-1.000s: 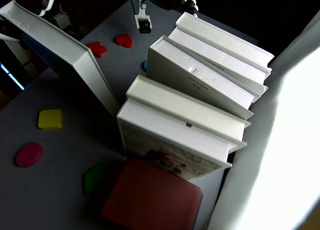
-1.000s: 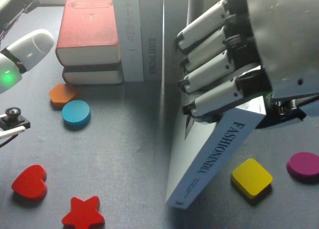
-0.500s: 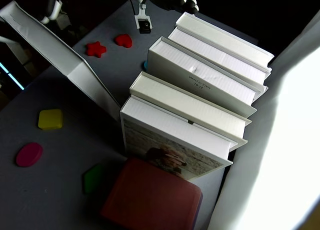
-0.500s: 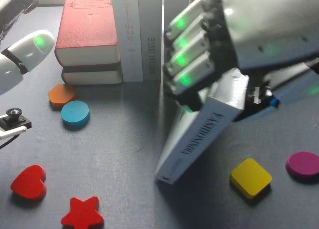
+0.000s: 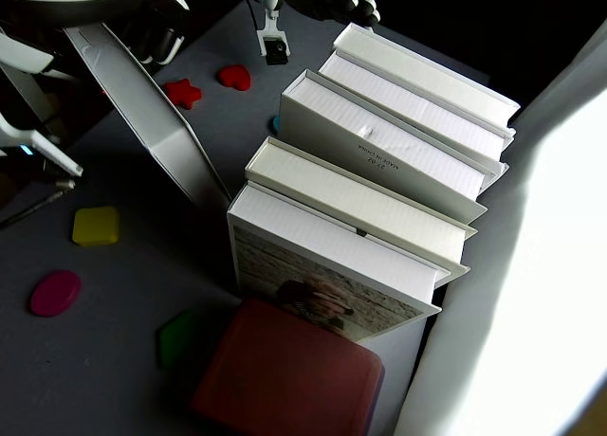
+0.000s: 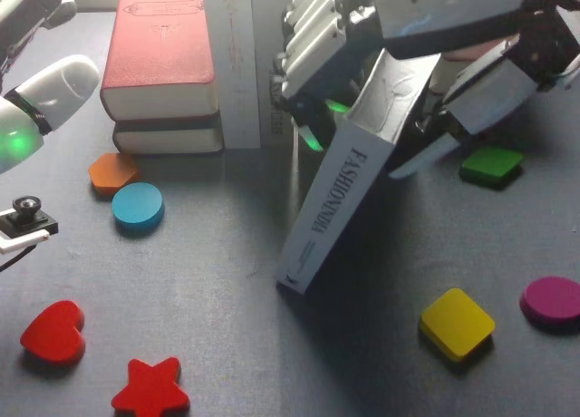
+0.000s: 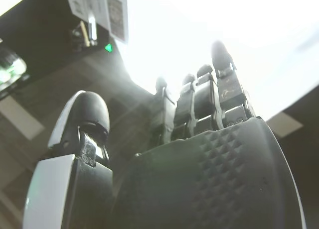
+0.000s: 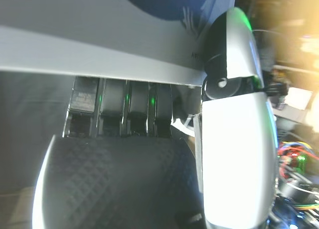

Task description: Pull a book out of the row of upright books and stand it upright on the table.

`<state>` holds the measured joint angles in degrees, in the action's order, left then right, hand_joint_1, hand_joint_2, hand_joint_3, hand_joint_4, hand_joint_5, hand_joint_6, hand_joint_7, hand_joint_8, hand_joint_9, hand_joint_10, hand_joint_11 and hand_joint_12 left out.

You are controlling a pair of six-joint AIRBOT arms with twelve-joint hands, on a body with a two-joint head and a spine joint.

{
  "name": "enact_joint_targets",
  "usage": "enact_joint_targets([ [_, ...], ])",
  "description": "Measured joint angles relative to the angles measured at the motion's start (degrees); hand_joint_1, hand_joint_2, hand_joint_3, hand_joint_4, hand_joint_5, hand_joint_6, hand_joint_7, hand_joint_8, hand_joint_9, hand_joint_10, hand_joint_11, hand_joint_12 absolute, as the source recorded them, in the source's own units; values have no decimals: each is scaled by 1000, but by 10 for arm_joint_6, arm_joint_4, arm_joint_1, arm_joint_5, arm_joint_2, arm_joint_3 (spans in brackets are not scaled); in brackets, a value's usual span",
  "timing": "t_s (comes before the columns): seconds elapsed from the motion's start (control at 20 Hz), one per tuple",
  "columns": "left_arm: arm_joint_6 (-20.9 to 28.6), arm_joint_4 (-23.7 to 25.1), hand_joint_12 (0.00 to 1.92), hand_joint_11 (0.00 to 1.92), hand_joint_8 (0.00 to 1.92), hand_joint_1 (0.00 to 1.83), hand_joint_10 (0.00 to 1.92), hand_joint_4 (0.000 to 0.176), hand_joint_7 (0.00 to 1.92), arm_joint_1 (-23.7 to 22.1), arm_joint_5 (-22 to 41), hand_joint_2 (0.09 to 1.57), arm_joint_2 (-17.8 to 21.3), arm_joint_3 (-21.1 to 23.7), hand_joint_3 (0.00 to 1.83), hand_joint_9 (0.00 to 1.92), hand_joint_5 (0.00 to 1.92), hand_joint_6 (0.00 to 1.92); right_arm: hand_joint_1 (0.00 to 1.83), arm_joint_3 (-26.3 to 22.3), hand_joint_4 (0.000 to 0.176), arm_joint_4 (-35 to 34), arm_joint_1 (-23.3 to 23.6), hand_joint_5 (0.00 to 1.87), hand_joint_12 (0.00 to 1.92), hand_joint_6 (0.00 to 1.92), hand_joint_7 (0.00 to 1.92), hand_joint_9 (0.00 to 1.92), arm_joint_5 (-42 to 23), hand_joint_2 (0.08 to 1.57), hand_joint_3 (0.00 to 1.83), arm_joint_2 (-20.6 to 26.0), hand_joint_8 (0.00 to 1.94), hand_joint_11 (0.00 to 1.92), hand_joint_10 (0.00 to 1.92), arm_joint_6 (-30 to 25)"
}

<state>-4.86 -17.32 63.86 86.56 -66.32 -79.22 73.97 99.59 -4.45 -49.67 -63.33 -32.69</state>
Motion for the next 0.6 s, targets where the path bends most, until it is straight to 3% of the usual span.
enact_joint_targets([
  [0.05,0,-1,602,0,1,305,5,57,38,0,0,1373,0,0,0,25,183,3,1165,5,0,1,2,708,1803,1267,740,711,6,1270,0,-4,1620,563,1618,0],
  [0.1,0,-1,618,0,0,307,3,68,31,0,0,1368,0,-1,0,24,179,0,853,12,5,6,3,141,1563,253,147,141,14,959,0,-10,323,112,323,-5],
  [0.15,0,-2,660,0,1,297,6,73,39,0,0,1364,0,-1,0,37,182,1,877,14,60,9,3,27,1265,50,29,27,18,865,0,-13,64,22,64,-6],
  [0.2,0,-2,660,0,1,297,6,73,39,0,0,1364,0,-1,0,37,182,1,877,18,60,26,3,27,1265,50,29,27,22,865,0,-16,64,22,64,-6],
  [0.25,0,-3,694,0,1,305,5,75,45,0,0,1366,0,-1,0,43,192,3,901,23,71,41,3,5,351,9,5,5,27,795,0,-21,12,4,12,-9],
  [0.3,0,-3,715,0,2,298,7,63,57,0,1,1363,0,-2,0,53,192,1,885,31,29,50,3,0,13,0,0,0,27,828,29,-26,0,0,0,-12],
  [0.35,0,-3,739,0,3,302,6,59,65,0,1,1363,0,-2,0,57,197,2,862,35,30,43,3,0,2,0,0,0,29,825,27,-29,0,0,0,-19],
  [0.4,0,-3,748,0,1,280,1,68,55,0,1,1365,0,-2,0,48,185,1,811,39,0,39,3,0,0,0,0,0,32,806,17,-29,0,0,0,-21],
  [0.45,0,-3,755,0,0,267,0,71,52,0,1,1363,0,-2,0,41,179,0,755,39,1,40,3,0,0,0,0,0,35,822,24,-29,0,0,0,-21],
  [0.5,0,-3,747,0,0,278,1,71,48,0,1,1363,0,-2,0,35,179,0,744,39,16,40,3,0,0,0,0,0,35,819,23,-28,0,0,0,-21],
  [0.6,0,-5,746,0,1,307,2,69,50,0,1,1364,0,-2,0,37,189,4,731,39,20,29,3,0,0,0,0,0,31,814,20,-24,0,0,0,-21],
])
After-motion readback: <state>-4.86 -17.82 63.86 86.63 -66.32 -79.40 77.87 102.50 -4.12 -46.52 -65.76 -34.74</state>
